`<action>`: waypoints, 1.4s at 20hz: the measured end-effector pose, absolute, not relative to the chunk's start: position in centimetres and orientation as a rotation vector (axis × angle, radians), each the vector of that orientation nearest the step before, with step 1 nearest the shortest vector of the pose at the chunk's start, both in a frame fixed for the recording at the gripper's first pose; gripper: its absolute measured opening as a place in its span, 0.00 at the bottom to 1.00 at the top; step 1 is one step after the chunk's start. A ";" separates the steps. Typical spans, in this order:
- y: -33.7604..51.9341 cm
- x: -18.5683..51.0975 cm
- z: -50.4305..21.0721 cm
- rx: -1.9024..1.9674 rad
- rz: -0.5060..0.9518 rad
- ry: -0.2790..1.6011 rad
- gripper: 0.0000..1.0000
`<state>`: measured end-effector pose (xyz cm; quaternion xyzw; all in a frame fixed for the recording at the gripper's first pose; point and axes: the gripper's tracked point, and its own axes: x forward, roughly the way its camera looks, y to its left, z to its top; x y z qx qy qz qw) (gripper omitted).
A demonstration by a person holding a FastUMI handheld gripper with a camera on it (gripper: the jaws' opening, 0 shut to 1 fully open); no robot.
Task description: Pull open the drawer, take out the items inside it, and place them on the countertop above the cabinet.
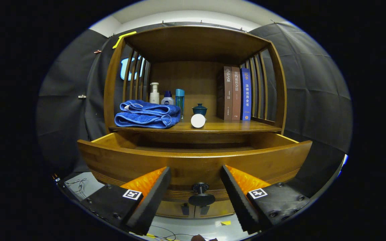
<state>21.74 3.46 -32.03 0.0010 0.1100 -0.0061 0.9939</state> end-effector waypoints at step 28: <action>4.3 31.6 -32.9 -0.040 -0.038 0.272 0.98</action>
